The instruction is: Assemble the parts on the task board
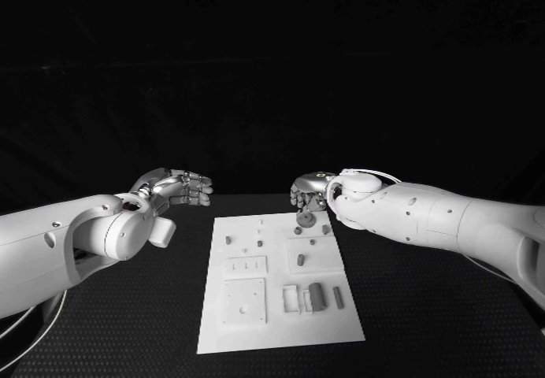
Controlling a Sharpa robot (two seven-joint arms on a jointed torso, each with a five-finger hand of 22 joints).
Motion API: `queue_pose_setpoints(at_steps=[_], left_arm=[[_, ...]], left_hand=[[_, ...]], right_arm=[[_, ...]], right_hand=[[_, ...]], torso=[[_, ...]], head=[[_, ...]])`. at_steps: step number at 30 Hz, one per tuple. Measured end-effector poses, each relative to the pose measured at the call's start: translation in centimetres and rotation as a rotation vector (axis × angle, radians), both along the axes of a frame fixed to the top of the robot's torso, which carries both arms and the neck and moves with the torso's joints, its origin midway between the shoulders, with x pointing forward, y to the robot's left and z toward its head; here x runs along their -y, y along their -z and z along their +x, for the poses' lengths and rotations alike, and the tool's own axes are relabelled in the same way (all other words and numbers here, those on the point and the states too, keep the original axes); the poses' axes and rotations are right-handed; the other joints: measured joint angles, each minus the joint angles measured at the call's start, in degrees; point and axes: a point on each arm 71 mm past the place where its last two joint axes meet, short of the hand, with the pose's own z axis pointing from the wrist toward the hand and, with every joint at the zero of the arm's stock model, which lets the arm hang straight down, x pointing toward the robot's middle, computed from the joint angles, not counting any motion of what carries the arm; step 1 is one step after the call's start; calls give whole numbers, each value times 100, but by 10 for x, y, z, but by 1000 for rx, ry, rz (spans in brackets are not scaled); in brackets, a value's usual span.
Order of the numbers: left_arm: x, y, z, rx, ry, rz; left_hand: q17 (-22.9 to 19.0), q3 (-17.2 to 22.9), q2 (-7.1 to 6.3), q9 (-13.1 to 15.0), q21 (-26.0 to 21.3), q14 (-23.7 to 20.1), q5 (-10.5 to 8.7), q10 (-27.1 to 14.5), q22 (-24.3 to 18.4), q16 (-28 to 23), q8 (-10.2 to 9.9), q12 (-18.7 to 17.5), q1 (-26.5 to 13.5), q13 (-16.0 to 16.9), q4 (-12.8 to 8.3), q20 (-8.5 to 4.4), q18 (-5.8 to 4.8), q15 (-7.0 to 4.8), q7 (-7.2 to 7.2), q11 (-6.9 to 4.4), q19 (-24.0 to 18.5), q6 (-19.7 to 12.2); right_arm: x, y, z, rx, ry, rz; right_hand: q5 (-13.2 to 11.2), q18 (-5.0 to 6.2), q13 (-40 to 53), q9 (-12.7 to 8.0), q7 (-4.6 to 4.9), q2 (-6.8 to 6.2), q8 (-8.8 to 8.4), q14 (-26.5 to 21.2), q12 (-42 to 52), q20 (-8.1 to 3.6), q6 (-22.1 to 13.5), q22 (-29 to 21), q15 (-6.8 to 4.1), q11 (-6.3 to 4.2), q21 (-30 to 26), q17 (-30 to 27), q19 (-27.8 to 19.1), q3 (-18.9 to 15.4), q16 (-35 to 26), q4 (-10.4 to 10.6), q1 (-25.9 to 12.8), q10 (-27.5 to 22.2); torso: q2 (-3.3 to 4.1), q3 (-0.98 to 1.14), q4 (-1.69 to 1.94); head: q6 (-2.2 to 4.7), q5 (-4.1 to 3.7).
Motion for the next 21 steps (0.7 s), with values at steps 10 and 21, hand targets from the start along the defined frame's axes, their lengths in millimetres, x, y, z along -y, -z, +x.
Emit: queue_pose_setpoints(at_steps=[10, 21], left_arm=[[2, 0, 0, 1, 8, -1], [-1, 0, 1, 1, 5, 0]], left_hand=[[5, 0, 0, 0, 0, 0, 0, 0, 0, 0, 0, 0, 0, 7, 0, 0, -5, 0, 0, 0, 0, 0], [16, 0, -23, 1, 0, 0, 0, 0, 6, -23, 0, -24, -23, 22, 0, 0, -9, 0, 0, 0, 0, 0]], right_arm=[[-2, 14, -6, -21, -21, -39], [6, 17, -8, -32, -21, -83]], right_hand=[[0, 0, 0, 0, -19, 0, 0, 68, -19, -35, 98, -2, -27, -43, 48, 60, 54, 0, 0, 0, 0, 43], [22, 0, -23, -31, 18, -139, -73, 94, -174, -26, 61, -3, -10, -47, 95, 140, 63, -22, 0, 22, -261, 47]], torso=[[152, 69, 121], [281, 102, 188]], head=[[-21, -108], [14, -138]])
